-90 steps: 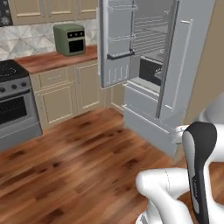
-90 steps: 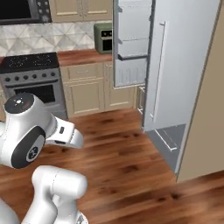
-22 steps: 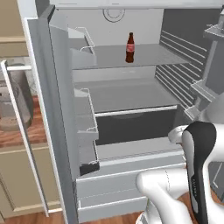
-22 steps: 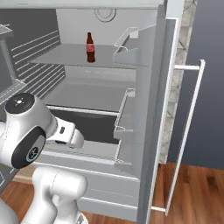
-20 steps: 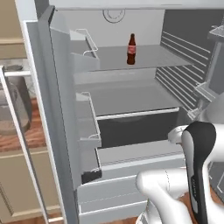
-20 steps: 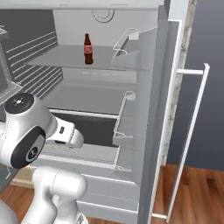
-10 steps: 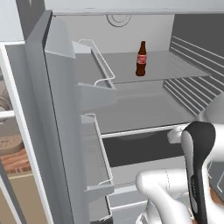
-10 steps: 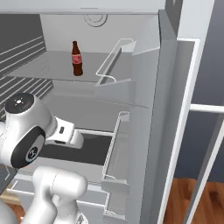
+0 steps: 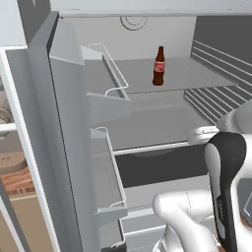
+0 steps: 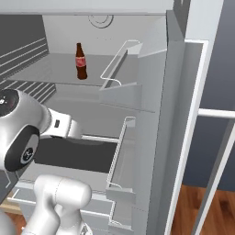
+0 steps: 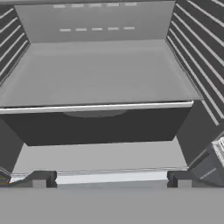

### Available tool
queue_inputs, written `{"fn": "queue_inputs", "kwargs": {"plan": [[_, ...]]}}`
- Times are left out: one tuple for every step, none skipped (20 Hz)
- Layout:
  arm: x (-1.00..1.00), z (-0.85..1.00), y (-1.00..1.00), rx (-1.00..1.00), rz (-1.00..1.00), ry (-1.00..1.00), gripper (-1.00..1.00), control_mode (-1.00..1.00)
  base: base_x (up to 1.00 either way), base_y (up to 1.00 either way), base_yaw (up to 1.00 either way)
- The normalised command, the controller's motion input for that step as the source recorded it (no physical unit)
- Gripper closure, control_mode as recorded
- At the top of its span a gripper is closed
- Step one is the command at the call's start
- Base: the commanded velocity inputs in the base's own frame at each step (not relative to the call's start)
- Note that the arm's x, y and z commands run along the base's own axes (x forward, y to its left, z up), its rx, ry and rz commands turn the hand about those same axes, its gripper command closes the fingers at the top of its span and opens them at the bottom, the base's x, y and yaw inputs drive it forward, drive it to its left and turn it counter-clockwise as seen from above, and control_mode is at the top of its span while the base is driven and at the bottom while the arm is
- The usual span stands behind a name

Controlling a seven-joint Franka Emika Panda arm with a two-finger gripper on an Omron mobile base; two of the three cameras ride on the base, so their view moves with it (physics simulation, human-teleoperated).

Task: Open the fridge, grab two sodas, and place both sodas inside the bowl with ice on the dining counter.

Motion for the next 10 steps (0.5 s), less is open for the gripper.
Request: {"fn": "queue_inputs", "kwargs": {"plan": [[0.14,0.77,0.15,0.0,0.0,-0.27,-1.0,-1.0,0.0,0.0,0.0],[0.14,0.76,0.18,0.0,0.0,-0.28,-1.0,-1.0,0.0,0.0,0.0],[0.17,0.76,0.19,0.0,0.0,-0.28,-1.0,-1.0,0.0,0.0,0.0],[0.18,0.73,0.29,0.01,-0.01,-0.3,-1.0,-1.0,0.0,0.0,0.0],[0.19,0.68,0.32,0.0,-0.01,-0.29,-1.0,-1.0,0.0,0.0,0.0],[0.16,0.64,0.29,0.01,-0.01,-0.29,-1.0,-1.0,0.0,0.0,0.0],[0.14,0.58,0.38,0.01,-0.02,-0.29,-1.0,-1.0,0.0,0.0,0.0],[0.13,0.55,0.42,0.01,-0.02,-0.29,-1.0,-1.0,0.0,0.0,0.0],[0.12,0.52,0.47,0.01,-0.02,-0.29,-1.0,-1.0,0.0,0.0,0.0],[0.14,0.49,0.51,0.0,-0.01,-0.26,-1.0,-1.0,0.0,0.0,0.0]]}}
